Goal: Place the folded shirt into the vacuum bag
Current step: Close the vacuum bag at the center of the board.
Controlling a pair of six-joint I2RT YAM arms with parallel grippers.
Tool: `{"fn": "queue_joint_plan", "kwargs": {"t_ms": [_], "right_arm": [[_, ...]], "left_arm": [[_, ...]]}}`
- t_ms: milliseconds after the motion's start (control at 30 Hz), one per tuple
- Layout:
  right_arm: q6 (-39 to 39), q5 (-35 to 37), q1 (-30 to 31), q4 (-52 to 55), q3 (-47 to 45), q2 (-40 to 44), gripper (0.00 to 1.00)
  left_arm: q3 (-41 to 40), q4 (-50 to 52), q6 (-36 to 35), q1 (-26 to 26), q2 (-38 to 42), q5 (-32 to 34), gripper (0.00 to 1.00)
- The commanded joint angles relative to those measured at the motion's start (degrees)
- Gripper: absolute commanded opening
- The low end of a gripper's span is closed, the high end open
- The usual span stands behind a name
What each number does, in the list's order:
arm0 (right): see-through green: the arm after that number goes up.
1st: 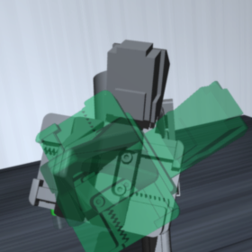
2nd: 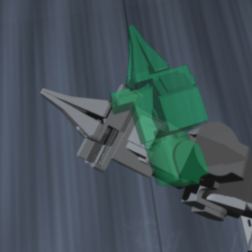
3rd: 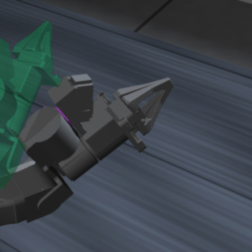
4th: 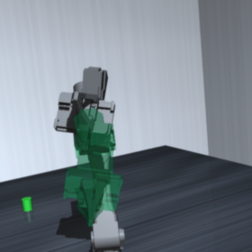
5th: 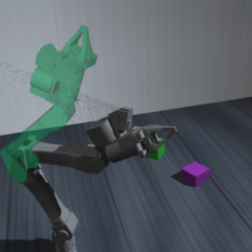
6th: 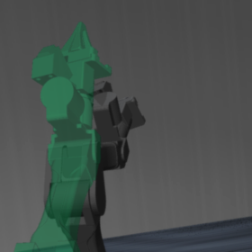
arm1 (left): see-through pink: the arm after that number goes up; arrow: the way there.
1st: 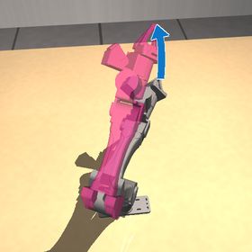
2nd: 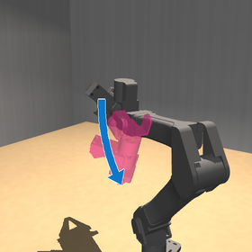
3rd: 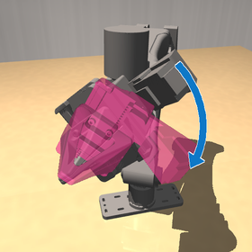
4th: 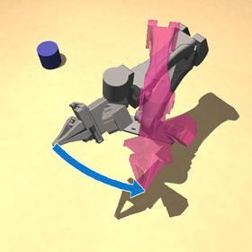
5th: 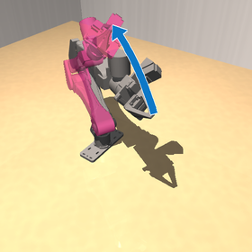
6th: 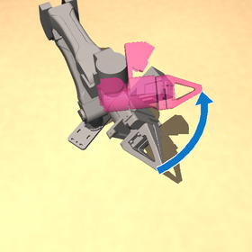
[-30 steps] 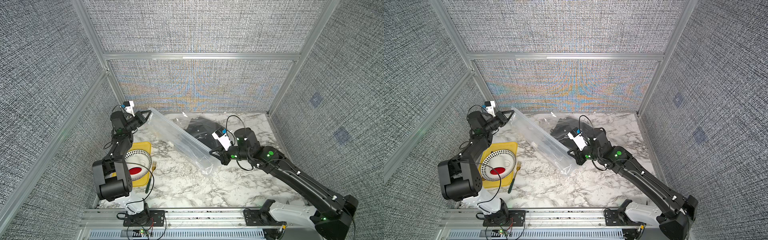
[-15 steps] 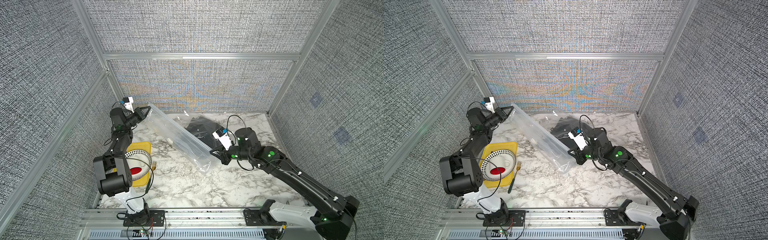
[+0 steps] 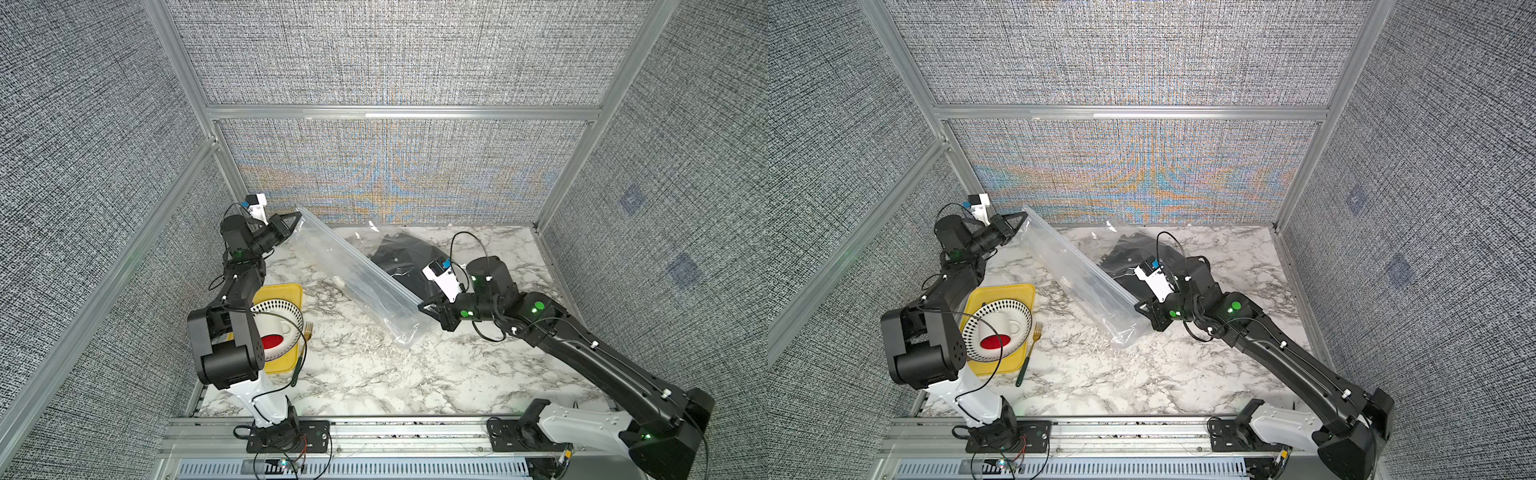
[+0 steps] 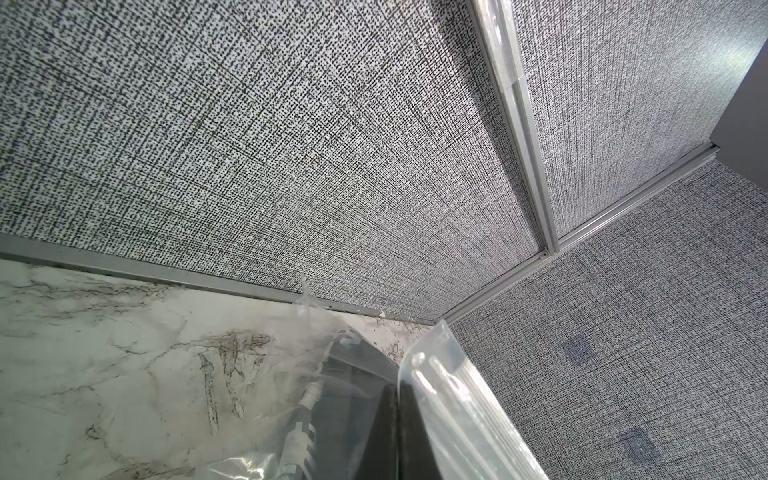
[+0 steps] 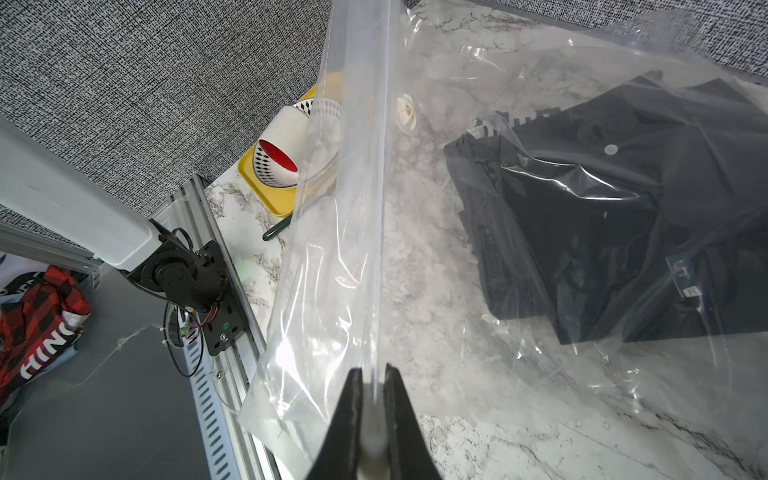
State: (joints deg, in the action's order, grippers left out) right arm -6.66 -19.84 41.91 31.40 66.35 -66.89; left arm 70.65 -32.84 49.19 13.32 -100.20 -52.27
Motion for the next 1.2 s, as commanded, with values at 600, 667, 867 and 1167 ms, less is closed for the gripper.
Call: {"fn": "queue_joint_plan", "kwargs": {"t_ms": [600,667,867,1167], "right_arm": [[-5.9,1.9,-3.3,-11.7,-1.4,4.2,0.99],[-6.4,2.7,-4.7,-14.5,-4.1,6.4,0.99],[-7.8,3.9,-9.4,-19.8,-10.9,10.5,0.99],[-8.4,3.5,-15.4,-25.1,-18.1,12.6,0.99]], "left_arm": [[12.8,-4.5,0.5,-0.3,-8.6,6.9,0.0],[16.2,-4.3,0.8,-0.4,-11.0,6.7,0.0],[27.0,3.6,-1.7,-0.3,-17.2,6.7,0.0],[30.0,26.7,-11.7,-0.6,-14.2,13.7,0.0]]}}
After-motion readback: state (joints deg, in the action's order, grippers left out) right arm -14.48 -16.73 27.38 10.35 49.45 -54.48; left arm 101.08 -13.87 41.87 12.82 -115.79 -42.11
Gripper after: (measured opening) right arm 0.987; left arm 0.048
